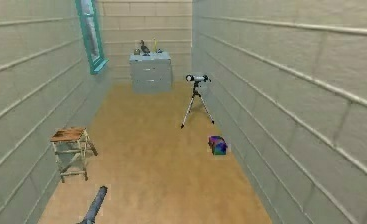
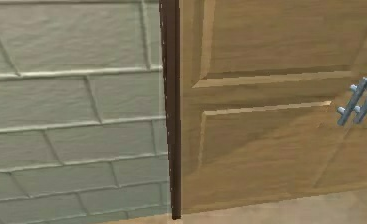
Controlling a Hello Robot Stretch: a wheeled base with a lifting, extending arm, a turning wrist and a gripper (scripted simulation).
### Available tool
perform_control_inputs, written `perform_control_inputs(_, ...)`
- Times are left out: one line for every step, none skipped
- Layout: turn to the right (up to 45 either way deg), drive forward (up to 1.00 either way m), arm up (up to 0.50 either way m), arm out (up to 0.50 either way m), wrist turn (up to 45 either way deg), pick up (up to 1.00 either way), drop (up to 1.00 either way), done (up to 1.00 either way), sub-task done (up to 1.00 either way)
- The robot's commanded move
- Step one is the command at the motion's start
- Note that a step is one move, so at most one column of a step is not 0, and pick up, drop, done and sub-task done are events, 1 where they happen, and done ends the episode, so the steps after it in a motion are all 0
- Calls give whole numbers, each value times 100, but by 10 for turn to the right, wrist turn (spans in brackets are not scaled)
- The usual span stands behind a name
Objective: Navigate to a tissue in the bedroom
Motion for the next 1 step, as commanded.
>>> perform_control_inputs(0,50,0,0,0,0,0,0,0)
